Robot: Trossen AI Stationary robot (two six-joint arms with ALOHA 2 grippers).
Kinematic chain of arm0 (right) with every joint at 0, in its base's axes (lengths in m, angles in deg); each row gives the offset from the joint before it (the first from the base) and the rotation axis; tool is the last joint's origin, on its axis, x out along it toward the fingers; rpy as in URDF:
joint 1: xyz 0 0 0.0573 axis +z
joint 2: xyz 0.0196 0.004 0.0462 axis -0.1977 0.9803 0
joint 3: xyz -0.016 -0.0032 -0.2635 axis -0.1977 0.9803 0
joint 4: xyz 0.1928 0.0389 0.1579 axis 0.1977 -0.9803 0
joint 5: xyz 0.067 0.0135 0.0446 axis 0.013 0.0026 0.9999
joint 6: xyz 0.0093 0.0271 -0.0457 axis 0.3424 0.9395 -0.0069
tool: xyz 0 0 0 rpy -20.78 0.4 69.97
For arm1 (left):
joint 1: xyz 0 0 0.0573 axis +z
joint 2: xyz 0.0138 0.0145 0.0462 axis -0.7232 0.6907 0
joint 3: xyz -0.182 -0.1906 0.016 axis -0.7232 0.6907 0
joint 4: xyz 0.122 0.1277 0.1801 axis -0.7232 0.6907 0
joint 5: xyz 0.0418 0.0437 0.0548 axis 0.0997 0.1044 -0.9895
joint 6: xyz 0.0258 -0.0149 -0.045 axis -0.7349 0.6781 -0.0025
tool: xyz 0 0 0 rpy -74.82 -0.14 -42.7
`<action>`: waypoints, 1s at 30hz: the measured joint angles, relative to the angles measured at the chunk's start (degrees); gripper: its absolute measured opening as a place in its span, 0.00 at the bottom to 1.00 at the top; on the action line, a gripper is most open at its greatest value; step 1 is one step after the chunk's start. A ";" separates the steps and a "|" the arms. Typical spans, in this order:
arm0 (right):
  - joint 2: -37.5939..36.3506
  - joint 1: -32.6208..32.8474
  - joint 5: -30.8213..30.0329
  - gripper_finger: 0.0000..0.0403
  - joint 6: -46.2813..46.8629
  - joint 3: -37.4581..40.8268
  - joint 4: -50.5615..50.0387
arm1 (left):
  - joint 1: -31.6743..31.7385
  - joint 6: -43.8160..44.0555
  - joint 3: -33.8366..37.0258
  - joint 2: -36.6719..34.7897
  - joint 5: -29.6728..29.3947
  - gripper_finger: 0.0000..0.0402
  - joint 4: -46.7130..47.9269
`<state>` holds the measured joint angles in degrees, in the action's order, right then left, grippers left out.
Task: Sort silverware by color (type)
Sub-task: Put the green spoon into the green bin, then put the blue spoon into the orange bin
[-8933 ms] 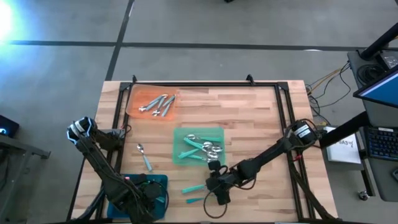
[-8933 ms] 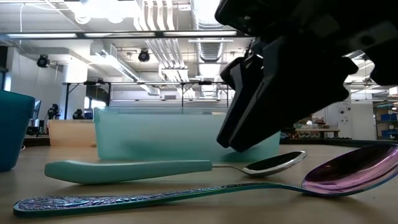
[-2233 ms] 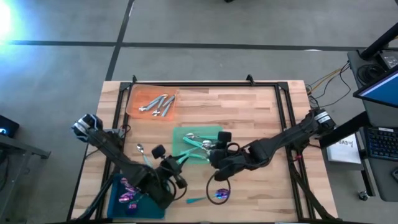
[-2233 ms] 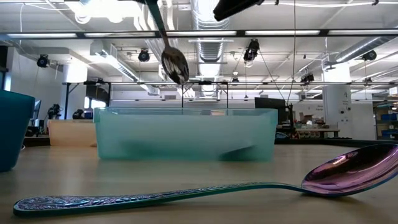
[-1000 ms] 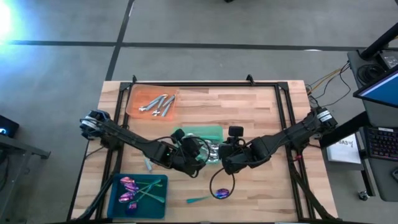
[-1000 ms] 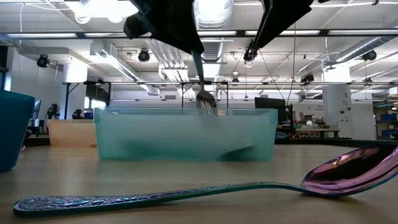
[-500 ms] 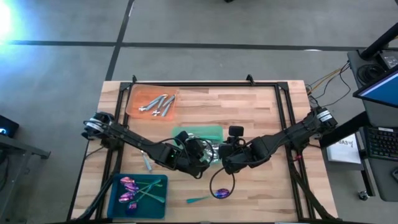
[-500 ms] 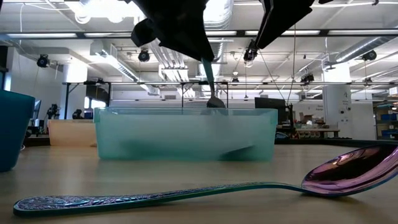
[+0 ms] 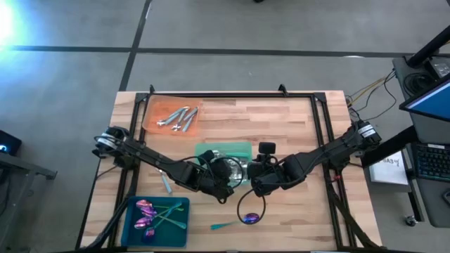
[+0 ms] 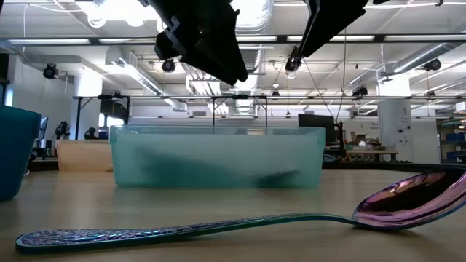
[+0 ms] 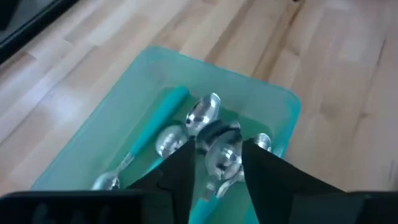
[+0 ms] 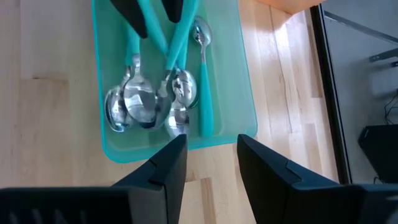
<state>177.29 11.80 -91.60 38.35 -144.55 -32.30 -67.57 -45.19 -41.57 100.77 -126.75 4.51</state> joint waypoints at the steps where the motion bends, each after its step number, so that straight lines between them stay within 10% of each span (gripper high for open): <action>1: 0.00 0.00 0.00 0.33 0.02 0.00 0.00 | 0.00 -0.02 0.00 -0.02 0.60 0.30 0.36; 10: 0.00 0.00 0.00 0.33 0.04 0.00 0.00 | -1.44 8.91 -0.96 -0.25 2.94 0.38 17.62; 20: 0.00 0.00 -0.01 0.32 -0.12 0.00 -0.04 | -8.56 41.49 -0.46 -0.33 8.57 0.38 48.02; 30: 0.00 0.00 -0.02 0.33 -1.49 0.00 -0.03 | -11.40 58.78 7.55 -0.50 19.31 0.38 51.30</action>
<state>177.29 11.80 -91.63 36.87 -144.55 -32.33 -78.98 13.59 -34.02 100.27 -107.43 55.81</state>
